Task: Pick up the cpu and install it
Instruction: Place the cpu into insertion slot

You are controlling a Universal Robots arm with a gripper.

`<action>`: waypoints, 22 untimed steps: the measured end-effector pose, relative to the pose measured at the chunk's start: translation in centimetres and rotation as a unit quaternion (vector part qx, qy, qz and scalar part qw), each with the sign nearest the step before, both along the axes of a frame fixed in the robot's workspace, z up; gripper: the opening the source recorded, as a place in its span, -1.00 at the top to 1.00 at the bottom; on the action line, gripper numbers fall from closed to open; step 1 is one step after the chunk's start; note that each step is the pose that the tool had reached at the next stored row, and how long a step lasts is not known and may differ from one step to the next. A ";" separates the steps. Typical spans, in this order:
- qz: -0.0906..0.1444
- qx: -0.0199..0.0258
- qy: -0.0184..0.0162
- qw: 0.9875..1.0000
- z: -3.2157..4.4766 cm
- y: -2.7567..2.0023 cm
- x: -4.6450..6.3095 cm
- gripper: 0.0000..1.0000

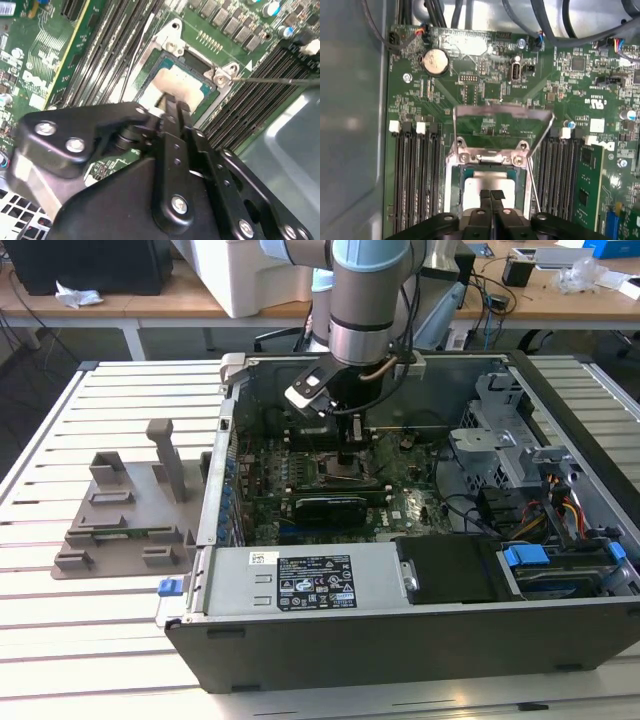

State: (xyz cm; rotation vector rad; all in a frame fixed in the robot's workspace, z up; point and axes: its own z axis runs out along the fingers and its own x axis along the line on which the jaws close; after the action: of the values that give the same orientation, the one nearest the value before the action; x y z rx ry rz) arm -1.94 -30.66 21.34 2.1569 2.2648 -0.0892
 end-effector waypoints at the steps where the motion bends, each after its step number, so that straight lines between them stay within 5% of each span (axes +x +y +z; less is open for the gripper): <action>1: 0.000 0.000 0.000 1.000 0.00 -0.08 -0.3 0.79; 16: 0.000 0.002 0.000 1.000 -1.05 -0.16 -0.2 0.79; 18: 0.000 0.003 -0.001 1.000 -0.86 -0.14 0.1 0.79; 22: 0.000 0.002 0.000 1.000 1.29 -0.16 0.2 0.79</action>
State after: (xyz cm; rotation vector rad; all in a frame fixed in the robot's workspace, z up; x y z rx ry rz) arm -1.77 -30.82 22.63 2.1588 2.2668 -0.0836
